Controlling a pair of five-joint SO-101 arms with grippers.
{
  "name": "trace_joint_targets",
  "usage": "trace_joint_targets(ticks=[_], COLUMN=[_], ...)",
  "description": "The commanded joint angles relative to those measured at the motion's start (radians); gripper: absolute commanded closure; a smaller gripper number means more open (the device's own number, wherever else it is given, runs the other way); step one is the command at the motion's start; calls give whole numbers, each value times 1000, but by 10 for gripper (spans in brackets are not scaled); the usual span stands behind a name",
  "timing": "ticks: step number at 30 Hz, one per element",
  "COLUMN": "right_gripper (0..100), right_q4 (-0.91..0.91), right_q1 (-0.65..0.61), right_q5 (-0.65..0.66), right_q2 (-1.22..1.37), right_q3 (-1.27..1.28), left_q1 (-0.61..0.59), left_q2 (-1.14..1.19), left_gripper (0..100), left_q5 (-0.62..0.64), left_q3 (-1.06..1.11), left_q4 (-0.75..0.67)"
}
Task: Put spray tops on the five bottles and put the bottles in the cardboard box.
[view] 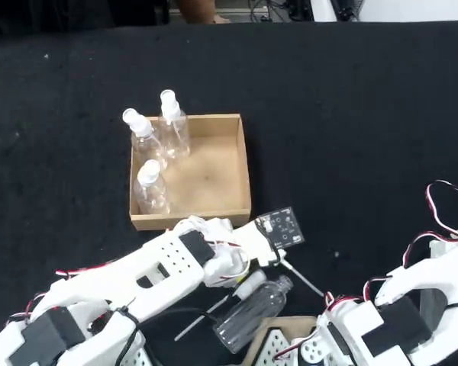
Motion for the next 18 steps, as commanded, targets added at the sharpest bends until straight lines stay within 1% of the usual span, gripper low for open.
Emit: trace_joint_targets(ticks=[1,6,9,12,14,18], right_gripper=[987,987,987,987,987,987], right_q4=[-17,-17,-17,-17,-17,-17], right_q1=[15,14,12,12,12,14], right_q5=[8,8,8,8,8,8], right_q2=[-54,-54,-54,-54,-54,-54], right_q3=[-8,-8,-8,-8,-8,-8], left_q1=[-2,2,24,70,96,84], left_q2=[-5,-3,0,11,21,74], left_gripper=[804,803,803,803,803,803], left_q5=[9,12,41,91,98,100], left_q3=[-67,-231,-277,-271,-240,-193], left_q4=[31,250,322,315,278,190])
